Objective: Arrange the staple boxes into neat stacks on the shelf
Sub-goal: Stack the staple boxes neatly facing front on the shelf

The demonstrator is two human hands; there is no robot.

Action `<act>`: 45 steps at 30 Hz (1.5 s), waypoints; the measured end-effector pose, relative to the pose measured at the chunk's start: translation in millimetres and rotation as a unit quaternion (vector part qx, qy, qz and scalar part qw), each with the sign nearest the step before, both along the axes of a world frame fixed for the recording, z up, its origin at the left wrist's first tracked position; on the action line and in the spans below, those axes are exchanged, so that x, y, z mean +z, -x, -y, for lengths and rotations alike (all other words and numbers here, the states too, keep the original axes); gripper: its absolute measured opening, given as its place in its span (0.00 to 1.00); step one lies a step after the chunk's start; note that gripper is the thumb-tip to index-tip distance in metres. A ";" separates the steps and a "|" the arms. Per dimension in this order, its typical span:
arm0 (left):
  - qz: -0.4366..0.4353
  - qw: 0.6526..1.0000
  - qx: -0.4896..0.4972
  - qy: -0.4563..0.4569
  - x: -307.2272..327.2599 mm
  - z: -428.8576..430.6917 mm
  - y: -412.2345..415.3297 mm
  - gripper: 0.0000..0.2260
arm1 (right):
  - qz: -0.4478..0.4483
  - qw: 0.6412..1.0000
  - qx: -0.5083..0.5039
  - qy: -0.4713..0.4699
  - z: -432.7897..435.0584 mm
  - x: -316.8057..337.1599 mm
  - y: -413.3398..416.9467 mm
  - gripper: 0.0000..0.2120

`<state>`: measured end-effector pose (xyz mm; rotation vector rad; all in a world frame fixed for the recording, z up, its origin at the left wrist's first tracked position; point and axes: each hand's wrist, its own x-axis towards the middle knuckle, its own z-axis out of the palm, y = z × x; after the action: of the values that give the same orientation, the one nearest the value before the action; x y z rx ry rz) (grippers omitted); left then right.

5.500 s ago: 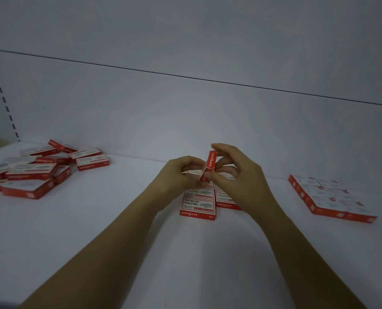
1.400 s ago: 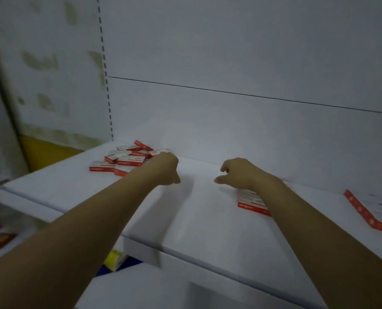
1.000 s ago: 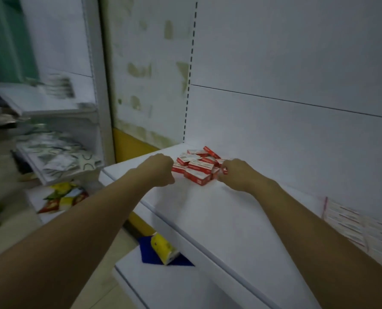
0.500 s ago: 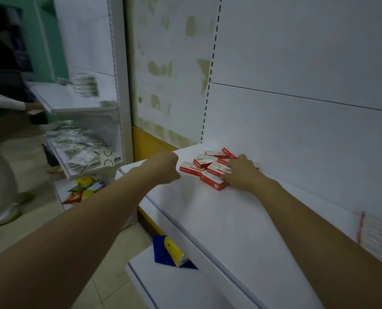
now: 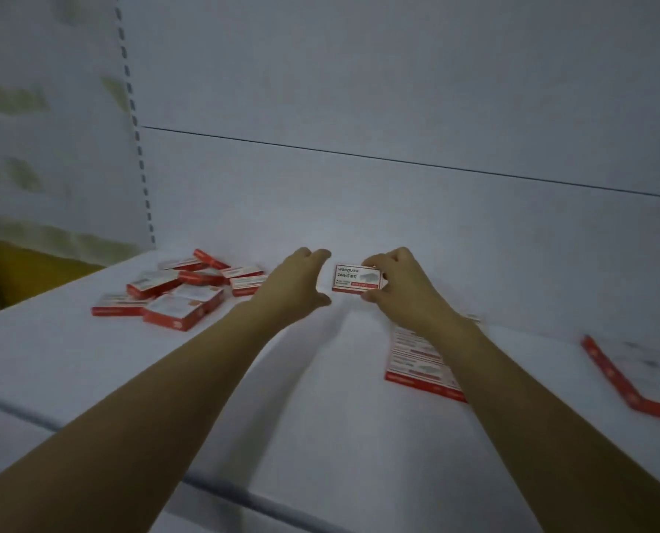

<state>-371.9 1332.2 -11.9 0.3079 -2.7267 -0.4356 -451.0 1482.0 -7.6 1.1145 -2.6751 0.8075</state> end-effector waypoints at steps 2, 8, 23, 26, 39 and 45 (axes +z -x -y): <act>-0.029 0.999 -0.045 -0.010 -4.2 -25.8 17.7 0.27 | 0.006 0.999 -0.029 0.028 -28.3 -2.8 4.2 0.22; -0.103 0.985 -0.116 -0.080 -22.1 -81.3 49.1 0.14 | 0.016 0.988 -0.091 0.123 -86.5 -23.5 8.9 0.22; -0.062 0.858 -0.180 -0.477 -25.6 -74.6 56.5 0.15 | 0.224 0.942 -0.042 0.248 -121.3 -17.7 24.3 0.18; -0.011 0.835 -0.161 -0.526 -23.0 -75.2 55.9 0.24 | 0.294 0.910 -0.048 0.288 -115.4 -19.0 25.4 0.18; 0.091 0.812 -0.114 -0.564 -17.3 -79.2 55.4 0.22 | 0.462 0.800 -0.075 0.376 -109.5 -16.5 18.8 0.19; 0.116 0.795 -0.151 -0.576 -19.0 -77.1 56.4 0.19 | 0.441 0.801 -0.062 0.400 -111.4 -14.8 19.7 0.17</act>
<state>-428.3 1409.2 -30.9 0.2041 -2.3303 -2.2589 -470.6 1593.4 -22.4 0.3425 -2.3242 2.5827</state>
